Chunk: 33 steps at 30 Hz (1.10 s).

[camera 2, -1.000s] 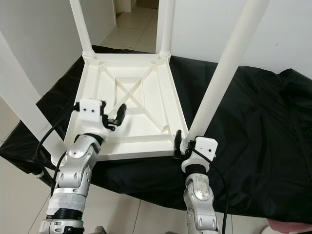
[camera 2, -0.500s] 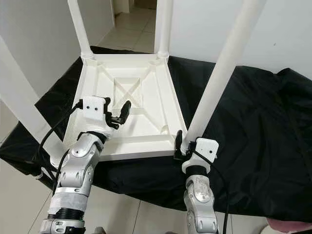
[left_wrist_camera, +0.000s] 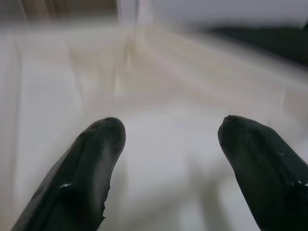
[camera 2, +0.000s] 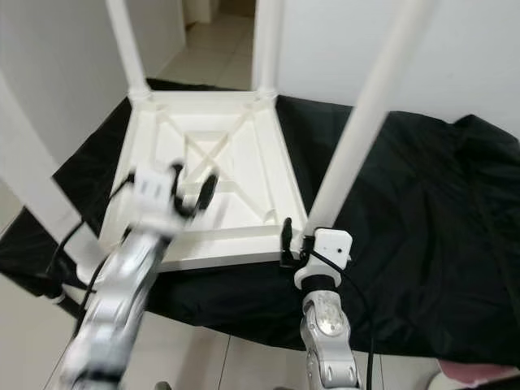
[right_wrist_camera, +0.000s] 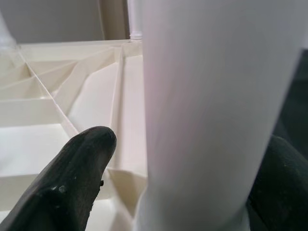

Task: Building children table

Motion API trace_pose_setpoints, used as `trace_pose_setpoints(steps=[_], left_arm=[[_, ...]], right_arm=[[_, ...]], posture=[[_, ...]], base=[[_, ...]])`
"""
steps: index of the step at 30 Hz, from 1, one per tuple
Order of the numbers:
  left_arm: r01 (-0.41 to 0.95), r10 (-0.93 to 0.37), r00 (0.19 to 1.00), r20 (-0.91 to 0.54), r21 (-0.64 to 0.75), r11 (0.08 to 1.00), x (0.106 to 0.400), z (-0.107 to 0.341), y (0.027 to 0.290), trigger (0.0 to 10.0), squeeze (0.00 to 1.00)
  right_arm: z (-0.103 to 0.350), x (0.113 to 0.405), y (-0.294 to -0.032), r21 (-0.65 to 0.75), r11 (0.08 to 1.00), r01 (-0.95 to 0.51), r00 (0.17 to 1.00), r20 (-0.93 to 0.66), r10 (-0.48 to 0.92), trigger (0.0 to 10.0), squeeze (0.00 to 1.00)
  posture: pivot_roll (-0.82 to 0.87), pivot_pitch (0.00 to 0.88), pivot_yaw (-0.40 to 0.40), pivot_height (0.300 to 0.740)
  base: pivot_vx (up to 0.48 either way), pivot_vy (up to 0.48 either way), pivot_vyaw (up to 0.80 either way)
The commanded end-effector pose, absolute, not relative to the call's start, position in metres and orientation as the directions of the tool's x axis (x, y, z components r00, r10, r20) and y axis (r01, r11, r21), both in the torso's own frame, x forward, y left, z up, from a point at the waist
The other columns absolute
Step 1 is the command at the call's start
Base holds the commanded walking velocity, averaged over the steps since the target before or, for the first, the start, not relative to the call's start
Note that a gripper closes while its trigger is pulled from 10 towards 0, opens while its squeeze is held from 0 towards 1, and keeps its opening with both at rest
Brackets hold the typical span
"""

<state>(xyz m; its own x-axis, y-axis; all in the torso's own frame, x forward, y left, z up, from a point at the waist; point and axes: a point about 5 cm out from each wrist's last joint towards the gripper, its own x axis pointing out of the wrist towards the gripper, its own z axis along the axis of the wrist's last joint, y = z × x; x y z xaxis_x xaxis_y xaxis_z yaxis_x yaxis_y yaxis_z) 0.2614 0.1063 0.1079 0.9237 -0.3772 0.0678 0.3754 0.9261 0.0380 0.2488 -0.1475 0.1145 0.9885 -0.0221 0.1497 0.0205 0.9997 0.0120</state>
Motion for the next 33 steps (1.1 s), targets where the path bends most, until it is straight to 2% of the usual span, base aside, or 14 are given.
trace_pose_setpoints(steps=[1,7,20,28,33], left_arm=[[0.429,-0.431,0.901,0.055,0.054,0.902,0.260,0.107,0.097,10.0,0.00],[0.549,-0.557,0.830,0.014,0.148,0.822,0.255,0.102,0.089,10.0,0.00],[0.548,-0.560,0.823,0.095,0.127,0.827,0.258,0.120,0.088,10.0,0.00],[0.670,-0.682,0.725,0.098,0.132,0.731,0.249,0.129,0.088,10.0,0.00],[0.688,-0.703,0.705,0.092,0.152,0.710,0.249,0.131,0.088,10.0,0.00]], right_arm=[[0.117,0.252,-0.152,-0.010,1.000,-0.002,0.987,0.158,0.003,10.0,0.00],[0.123,0.262,-0.166,-0.007,0.998,-0.067,0.985,0.162,0.067,10.0,0.00],[0.123,0.264,-0.168,-0.040,0.995,-0.090,0.982,0.163,0.096,10.0,0.00],[0.127,0.264,-0.175,-0.055,0.989,-0.141,0.972,0.181,0.148,10.0,0.00],[0.127,0.264,-0.173,-0.063,0.984,-0.166,0.967,0.184,0.175,10.0,0.00]], posture=[[-0.06,0.000,-0.024,0.740],[-0.06,0.000,-0.030,0.740],[-0.06,0.000,-0.023,0.740],[-0.06,0.000,-0.005,0.740],[-0.06,0.000,-0.007,0.740]], base=[[0.000,0.000,0.00],[0.000,0.000,0.00],[0.000,0.000,0.00],[0.000,0.000,0.00],[0.000,0.000,0.00]])
